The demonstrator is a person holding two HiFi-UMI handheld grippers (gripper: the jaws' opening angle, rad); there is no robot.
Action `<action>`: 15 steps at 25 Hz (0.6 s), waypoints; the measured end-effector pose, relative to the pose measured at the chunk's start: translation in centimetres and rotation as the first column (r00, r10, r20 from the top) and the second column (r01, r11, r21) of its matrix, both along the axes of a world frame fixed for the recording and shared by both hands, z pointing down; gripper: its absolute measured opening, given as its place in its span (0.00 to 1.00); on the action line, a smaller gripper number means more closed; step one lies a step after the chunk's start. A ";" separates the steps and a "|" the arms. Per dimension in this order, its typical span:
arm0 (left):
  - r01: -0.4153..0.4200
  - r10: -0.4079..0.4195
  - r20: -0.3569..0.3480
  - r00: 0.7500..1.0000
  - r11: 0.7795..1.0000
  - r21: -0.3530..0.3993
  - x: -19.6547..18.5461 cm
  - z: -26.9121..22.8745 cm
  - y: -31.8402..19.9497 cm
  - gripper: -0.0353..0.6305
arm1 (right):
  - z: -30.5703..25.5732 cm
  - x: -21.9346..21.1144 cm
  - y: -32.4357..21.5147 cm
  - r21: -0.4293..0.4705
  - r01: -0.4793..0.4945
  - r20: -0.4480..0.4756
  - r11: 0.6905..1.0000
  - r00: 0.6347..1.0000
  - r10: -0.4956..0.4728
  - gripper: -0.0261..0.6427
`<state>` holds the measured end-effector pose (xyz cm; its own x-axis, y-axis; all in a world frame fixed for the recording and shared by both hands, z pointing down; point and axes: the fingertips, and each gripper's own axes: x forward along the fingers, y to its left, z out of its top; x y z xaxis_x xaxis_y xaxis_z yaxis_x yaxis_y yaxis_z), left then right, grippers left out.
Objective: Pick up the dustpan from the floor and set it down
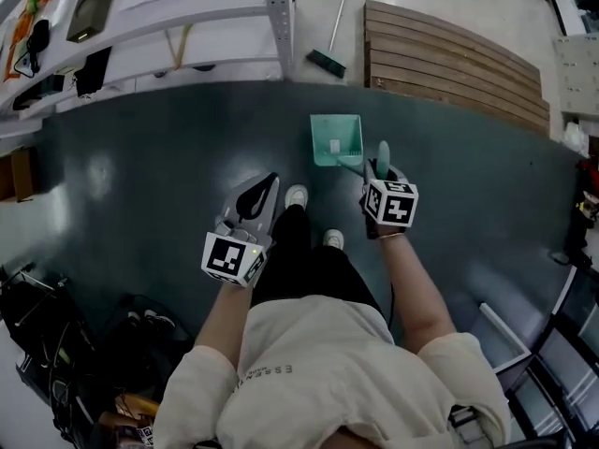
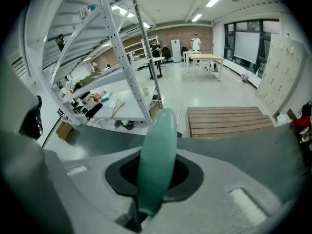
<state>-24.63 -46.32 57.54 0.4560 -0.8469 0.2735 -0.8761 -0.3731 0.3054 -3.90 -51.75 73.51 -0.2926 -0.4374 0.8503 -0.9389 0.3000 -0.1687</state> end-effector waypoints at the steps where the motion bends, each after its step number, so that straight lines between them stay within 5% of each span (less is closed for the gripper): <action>1: 0.009 -0.009 -0.006 1.000 1.000 -0.003 -0.2 0.5 -0.5 0.08 | 1.0 -0.3 -0.7 -0.002 -0.002 0.000 1.000 1.000 0.002 0.11; 14: 0.040 -0.039 0.018 0.999 0.999 -0.025 -1.1 7.0 -0.3 0.08 | 7.4 -1.2 -1.5 0.037 -0.013 -0.018 0.999 1.000 0.014 0.12; 15: 0.045 -0.044 0.013 0.999 0.999 -0.021 -1.1 7.0 -0.3 0.08 | 7.6 -1.4 -1.3 0.024 -0.006 -0.018 1.000 1.000 0.006 0.17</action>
<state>-25.77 -46.59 64.51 0.4144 -0.8603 0.2968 -0.8954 -0.3272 0.3019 -5.34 -53.06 81.09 -0.2743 -0.4594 0.8449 -0.9436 0.2979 -0.1444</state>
